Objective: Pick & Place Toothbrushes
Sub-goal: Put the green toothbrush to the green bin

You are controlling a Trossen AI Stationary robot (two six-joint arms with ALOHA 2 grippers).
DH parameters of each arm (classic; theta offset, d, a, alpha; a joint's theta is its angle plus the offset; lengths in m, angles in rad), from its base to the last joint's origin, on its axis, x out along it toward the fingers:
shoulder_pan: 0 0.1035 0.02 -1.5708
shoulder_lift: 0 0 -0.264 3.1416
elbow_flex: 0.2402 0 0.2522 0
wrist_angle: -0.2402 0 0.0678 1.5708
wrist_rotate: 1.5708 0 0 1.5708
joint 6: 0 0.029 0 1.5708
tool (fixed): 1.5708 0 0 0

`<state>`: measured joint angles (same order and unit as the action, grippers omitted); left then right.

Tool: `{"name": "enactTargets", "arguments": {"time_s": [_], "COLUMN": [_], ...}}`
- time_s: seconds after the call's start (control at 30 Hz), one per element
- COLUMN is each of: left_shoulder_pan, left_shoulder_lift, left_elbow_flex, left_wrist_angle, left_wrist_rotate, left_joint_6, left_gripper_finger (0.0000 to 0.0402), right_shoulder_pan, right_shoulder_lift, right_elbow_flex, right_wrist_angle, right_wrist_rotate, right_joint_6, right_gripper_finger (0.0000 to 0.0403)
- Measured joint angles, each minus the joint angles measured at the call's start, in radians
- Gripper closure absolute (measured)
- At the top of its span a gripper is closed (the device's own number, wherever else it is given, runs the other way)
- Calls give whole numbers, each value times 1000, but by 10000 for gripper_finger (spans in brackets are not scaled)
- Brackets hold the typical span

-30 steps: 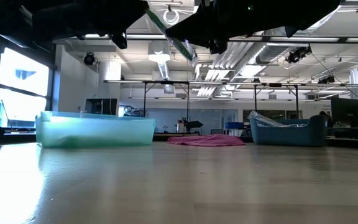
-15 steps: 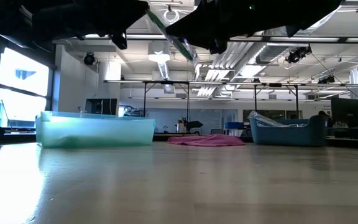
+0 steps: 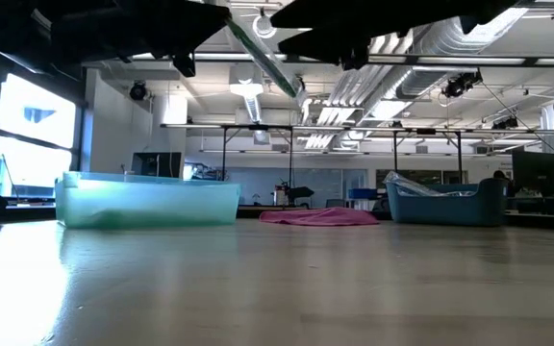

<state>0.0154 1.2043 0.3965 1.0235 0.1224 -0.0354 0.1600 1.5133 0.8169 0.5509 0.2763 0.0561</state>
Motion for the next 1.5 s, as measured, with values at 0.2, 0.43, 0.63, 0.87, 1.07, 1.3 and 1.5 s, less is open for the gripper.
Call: {"name": "enactTargets", "arguments": {"time_s": [0.2, 0.43, 0.63, 0.87, 1.07, 1.3, 1.5], "left_shoulder_pan": [60, 141, 171, 168, 168, 168, 168], "left_shoulder_lift": [-74, -215, -336, -460, -508, -419, -307], "left_elbow_flex": [0, 0, 0, 5, 174, 393, 487], "left_wrist_angle": [-110, -339, -635, -819, -1202, -1553, -1707], "left_wrist_rotate": [-2, -87, -362, -425, -424, -429, -429], "left_joint_6": [5, 5, -36, -89, -154, -184, -209], "left_gripper_finger": [391, 391, 391, 391, 391, 391, 391], "right_shoulder_pan": [3, 4, 4, 4, 4, 1, 1], "right_shoulder_lift": [-105, -146, -109, -82, -82, -82, -82], "right_elbow_flex": [0, 1, 0, 0, 0, 0, 0], "right_wrist_angle": [-196, -307, -336, -345, -338, -343, -354], "right_wrist_rotate": [65, 61, 61, 61, 61, 62, 62], "right_joint_6": [26, 131, 179, 187, 186, 184, 187], "right_gripper_finger": [112, 121, 128, 129, 129, 129, 129]}}
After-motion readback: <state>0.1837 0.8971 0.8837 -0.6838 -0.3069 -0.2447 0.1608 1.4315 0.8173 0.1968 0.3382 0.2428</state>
